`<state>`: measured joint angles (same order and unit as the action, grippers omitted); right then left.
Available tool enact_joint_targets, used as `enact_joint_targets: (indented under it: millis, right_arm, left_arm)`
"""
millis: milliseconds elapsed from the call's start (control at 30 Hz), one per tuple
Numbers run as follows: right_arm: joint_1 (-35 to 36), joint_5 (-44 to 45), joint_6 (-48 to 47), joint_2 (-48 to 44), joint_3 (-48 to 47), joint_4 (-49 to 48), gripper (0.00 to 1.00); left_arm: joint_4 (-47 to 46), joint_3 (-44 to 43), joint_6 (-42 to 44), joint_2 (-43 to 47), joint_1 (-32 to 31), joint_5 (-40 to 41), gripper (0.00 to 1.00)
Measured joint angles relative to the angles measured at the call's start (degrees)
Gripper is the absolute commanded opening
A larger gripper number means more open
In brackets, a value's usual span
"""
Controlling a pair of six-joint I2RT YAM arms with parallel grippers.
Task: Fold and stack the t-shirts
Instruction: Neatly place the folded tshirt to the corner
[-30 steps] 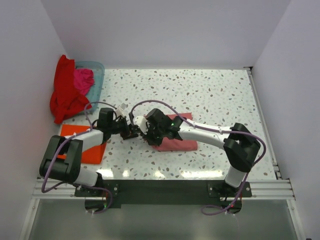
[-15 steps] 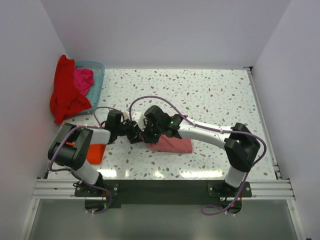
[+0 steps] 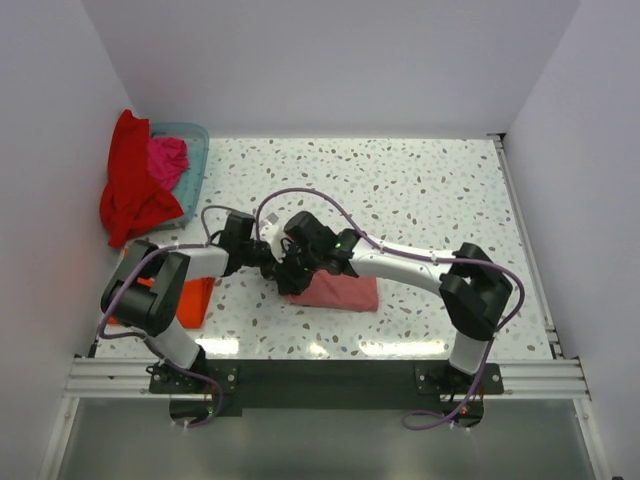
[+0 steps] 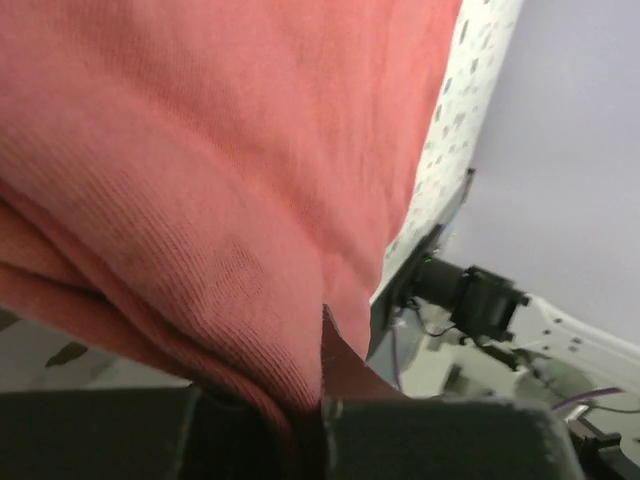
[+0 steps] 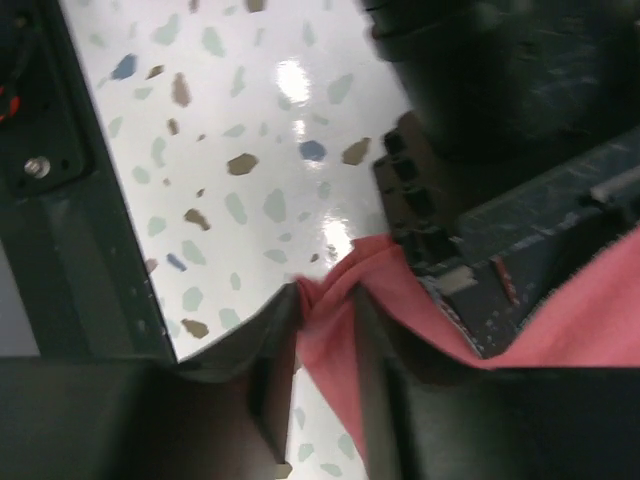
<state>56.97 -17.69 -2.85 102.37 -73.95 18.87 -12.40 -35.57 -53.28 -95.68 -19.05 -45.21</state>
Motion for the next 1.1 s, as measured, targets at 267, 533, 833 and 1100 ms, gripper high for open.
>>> enact_joint_targets:
  millis: [267, 533, 833, 1100]
  right_arm:
    - [-0.5, -9.4, 1.0, -2.6, -1.4, 3.9, 0.99]
    - [-8.6, -13.2, -4.6, -9.4, -4.0, 13.6, 0.99]
    - [-14.3, -8.8, -11.3, -11.3, -1.5, 21.5, 0.99]
    - [-14.3, -4.3, -15.5, -15.8, 1.0, 24.9, 0.99]
  left_arm:
    - [26.3, -10.4, 19.1, 7.6, 1.8, 5.3, 0.00]
    - [44.6, -15.9, 34.7, 15.5, 4.4, 12.8, 0.00]
    - [57.2, -21.9, 47.7, 22.4, 4.5, 22.4, 0.00]
    - [64.7, -30.8, 57.4, 19.2, 5.2, 28.8, 0.00]
